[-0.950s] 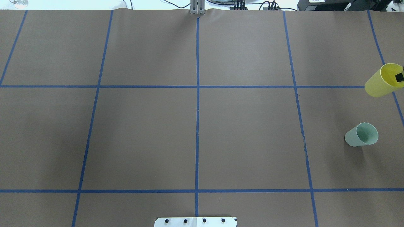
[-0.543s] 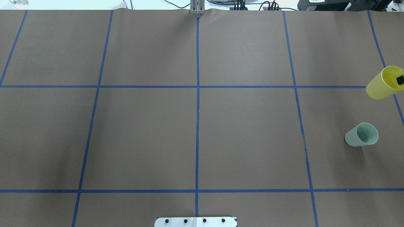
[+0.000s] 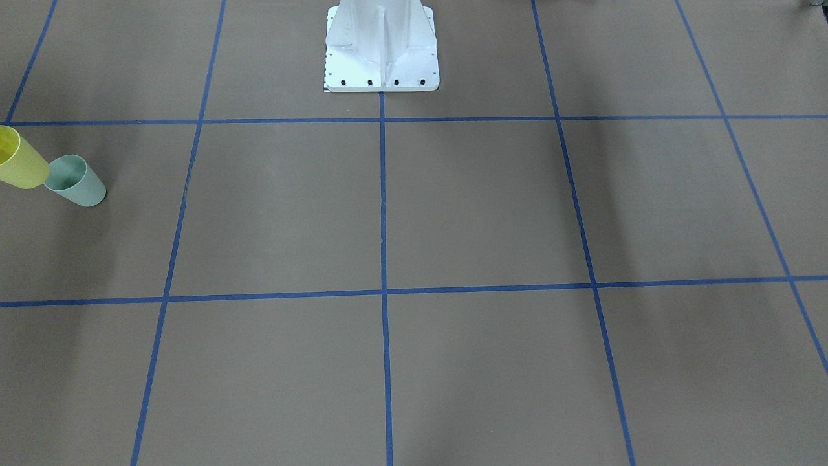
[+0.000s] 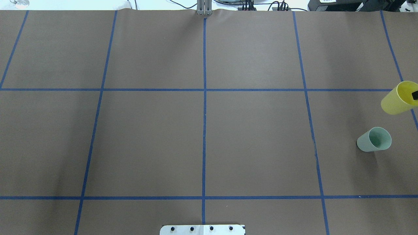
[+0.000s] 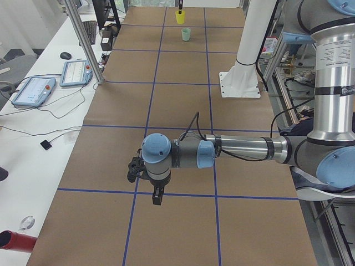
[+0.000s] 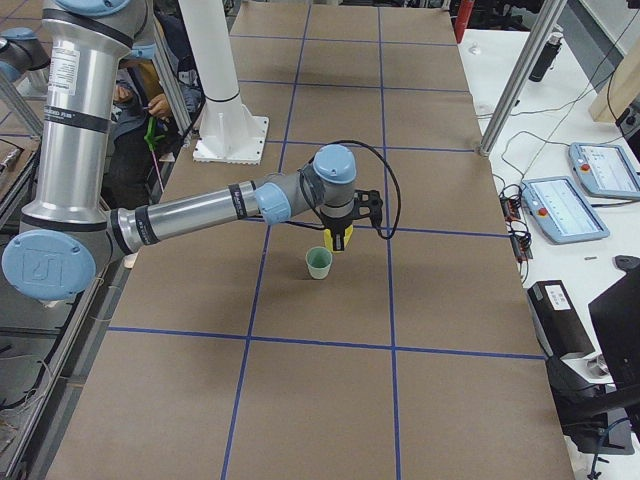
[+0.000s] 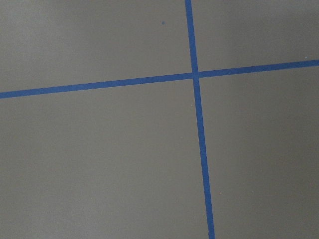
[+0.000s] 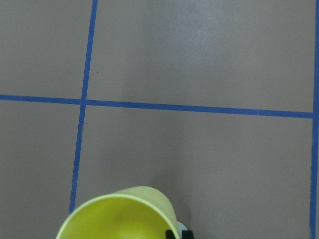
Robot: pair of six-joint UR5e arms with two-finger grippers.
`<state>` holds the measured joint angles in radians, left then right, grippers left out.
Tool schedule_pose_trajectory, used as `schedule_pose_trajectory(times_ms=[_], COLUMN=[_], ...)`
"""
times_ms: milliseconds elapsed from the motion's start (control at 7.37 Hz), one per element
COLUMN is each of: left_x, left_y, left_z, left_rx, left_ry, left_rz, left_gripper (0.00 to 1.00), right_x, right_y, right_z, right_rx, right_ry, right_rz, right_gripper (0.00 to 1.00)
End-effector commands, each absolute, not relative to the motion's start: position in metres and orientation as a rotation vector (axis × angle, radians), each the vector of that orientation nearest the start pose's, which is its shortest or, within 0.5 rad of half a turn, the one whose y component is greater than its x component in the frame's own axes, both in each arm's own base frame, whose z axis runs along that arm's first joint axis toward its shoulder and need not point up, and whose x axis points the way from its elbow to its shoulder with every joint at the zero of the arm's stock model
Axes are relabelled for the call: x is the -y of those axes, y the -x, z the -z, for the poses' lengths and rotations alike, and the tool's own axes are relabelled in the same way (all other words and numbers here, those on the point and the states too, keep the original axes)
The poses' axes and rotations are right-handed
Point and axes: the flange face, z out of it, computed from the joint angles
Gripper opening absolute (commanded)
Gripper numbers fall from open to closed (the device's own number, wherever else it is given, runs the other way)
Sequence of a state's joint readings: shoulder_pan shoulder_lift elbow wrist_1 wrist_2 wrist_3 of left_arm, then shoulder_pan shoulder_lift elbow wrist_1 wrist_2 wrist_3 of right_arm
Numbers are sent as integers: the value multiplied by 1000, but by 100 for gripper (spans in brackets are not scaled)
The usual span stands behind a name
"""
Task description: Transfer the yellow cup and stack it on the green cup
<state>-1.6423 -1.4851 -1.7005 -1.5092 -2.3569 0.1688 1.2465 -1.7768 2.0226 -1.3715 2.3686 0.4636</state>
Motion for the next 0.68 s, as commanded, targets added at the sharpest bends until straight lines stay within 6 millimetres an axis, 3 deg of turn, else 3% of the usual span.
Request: schedule_pose_trajectory(times_ms=[0, 543], left_x=[448, 449], left_y=[94, 94], left_z=[-639, -639], left_rx=[-795, -795], left_ry=[-82, -84], left_rz=[-85, -90], left_gripper=[100, 100], right_x=[395, 375], right_y=[109, 100], right_z=[-519, -546], right_rx=[919, 893], right_ry=[-58, -46], right_rz=[42, 31], right_gripper=[0, 0])
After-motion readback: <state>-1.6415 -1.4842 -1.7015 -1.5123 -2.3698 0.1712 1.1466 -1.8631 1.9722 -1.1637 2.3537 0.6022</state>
